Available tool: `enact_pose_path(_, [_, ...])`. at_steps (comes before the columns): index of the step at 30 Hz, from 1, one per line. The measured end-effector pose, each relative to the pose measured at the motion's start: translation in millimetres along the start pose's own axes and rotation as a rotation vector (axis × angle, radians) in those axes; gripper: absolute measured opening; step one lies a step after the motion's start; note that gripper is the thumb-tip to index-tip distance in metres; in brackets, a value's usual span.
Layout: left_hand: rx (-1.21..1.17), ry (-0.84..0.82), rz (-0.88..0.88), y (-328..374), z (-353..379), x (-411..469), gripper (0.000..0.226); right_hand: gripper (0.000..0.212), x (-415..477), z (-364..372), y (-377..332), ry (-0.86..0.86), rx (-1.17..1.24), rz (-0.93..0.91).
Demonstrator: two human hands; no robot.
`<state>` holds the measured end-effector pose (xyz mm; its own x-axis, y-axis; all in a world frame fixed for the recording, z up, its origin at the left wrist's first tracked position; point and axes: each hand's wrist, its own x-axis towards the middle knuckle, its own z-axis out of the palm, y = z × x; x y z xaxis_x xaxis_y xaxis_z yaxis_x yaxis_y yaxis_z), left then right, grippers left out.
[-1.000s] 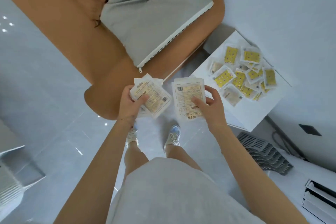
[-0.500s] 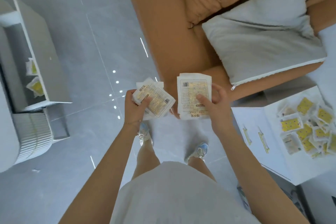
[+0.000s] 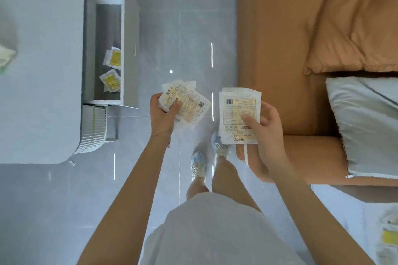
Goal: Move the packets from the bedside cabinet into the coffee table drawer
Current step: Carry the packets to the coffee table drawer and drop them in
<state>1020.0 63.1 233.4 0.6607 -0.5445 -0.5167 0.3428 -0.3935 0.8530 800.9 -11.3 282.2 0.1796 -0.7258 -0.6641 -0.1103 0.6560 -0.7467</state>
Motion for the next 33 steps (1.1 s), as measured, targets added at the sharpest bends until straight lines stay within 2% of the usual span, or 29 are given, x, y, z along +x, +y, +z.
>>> enact_pose_path(3, [-0.049,0.07,-0.022,12.2,-7.2,28.2,0.036,0.049,33.1,29.3,-27.6,-0.029,-0.101,-0.032])
enact_pose_path(8, [-0.102,0.23,-0.064,38.8,-13.8,67.4,0.036,0.049,95.9,84.1,-79.2,-0.163,-0.269,-0.054])
enact_pose_path(16, [-0.286,0.459,-0.104,80.3,-26.9,123.5,0.037,0.043,170.8,175.5,-148.0,-0.325,-0.371,-0.061])
enact_pose_path(21, [-0.307,0.578,-0.138,90.5,-56.3,160.6,0.034,0.044,213.1,237.8,-173.9,-0.385,-0.45,-0.045])
enact_pose_path(27, [-0.398,0.653,-0.189,90.1,-100.3,217.3,0.035,0.04,268.0,331.2,-195.8,-0.486,-0.541,-0.067])
enact_pose_path(33, [-0.533,0.712,-0.273,96.5,-135.3,285.7,0.045,0.042,313.6,427.3,-213.9,-0.566,-0.577,-0.034])
